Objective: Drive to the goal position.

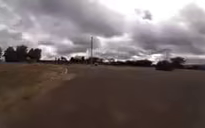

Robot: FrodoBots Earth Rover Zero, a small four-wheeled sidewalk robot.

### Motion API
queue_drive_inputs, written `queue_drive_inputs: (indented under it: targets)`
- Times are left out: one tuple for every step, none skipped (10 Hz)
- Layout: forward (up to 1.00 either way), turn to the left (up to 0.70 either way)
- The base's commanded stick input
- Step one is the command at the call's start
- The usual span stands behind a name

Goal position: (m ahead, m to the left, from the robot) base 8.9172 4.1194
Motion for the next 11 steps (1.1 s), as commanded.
queue_drive_inputs:
  targets:
    - [0.85,0.04]
    - [0.85,0.04]
    - [0.85,0.04]
    - [0.85,0.04]
    - [0.85,0.04]
    - [0.85,0.04]
    - [0.85,0.04]
    - [0.85,0.04]
    - [0.85,0.04]
    - [0.85,0.04]
    - [0.85,0.04]
